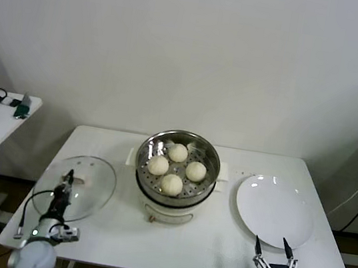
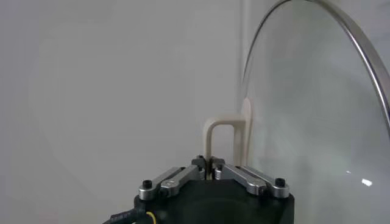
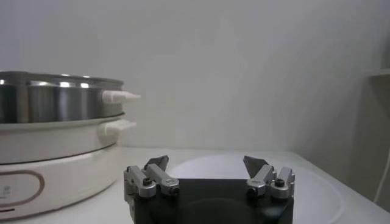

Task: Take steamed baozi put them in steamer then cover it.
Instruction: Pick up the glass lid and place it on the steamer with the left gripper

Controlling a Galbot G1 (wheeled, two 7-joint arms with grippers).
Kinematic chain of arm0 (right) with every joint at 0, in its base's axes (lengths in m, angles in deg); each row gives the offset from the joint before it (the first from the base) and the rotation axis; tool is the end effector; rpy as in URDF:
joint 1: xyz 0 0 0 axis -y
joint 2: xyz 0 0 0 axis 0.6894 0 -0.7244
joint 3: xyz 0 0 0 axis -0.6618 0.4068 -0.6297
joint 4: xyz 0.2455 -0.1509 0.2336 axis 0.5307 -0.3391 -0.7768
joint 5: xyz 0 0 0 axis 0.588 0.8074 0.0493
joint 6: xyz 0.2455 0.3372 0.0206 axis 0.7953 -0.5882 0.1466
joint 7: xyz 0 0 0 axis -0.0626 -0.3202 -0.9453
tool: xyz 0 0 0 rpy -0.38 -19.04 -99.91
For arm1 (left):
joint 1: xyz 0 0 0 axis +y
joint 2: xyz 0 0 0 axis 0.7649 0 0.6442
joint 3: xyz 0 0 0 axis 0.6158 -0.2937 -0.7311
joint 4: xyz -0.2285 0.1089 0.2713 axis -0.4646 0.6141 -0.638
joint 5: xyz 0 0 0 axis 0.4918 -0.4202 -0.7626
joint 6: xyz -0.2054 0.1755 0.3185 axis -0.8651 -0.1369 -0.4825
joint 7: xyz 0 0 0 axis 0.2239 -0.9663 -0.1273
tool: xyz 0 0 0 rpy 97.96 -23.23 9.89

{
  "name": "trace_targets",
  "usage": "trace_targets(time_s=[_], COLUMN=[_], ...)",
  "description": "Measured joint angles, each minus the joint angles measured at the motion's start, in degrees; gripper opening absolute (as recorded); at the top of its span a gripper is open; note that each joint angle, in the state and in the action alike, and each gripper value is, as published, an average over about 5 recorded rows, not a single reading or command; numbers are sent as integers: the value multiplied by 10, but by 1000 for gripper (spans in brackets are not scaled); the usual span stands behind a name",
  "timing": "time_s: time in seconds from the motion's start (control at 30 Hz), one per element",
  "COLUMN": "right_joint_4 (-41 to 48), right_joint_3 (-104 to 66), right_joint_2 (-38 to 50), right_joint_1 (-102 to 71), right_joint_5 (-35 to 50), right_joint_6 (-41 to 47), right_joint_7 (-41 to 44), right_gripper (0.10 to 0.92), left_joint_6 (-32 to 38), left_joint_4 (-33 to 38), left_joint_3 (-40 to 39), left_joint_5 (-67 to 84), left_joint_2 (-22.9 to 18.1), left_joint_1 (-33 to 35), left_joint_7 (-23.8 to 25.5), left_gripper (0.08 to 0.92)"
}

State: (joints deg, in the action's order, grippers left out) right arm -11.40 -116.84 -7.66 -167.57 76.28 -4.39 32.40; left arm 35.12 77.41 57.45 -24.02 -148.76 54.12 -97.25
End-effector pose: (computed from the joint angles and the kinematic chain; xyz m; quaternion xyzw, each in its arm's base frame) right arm 0.1736 -0.1270 -0.4823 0.0160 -0.9996 0.0110 0.0204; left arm 0.3136 0.1471 -0.4520 0.0547 -0.6932 -0.7150 0.0726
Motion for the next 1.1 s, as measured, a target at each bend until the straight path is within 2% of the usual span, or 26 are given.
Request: trace_targets(time_s=[0.3, 0.53, 0.8, 1.1], right_joint_4=[5, 10, 19, 31], right_joint_3=[-2, -1, 3, 4], right_joint_2=[-8, -12, -12, -9], right_joint_1=[-1, 5, 13, 20], right_joint_5=[-34, -51, -59, -62], right_joint_6=[10, 11, 8, -3], right_joint_7=[-19, -29, -34, -36], right_gripper=[823, 823, 823, 823], left_joint_6=[-111, -221, -317, -375], left_joint_4=[158, 250, 283, 268], left_joint_3=[-17, -79, -192, -313], left_joint_5=[75, 103, 76, 22], left_joint_2=[73, 106, 109, 78], left_joint_1=[25, 7, -48, -130], left_joint_7=[79, 124, 175, 232], left_gripper=[133, 133, 133, 133])
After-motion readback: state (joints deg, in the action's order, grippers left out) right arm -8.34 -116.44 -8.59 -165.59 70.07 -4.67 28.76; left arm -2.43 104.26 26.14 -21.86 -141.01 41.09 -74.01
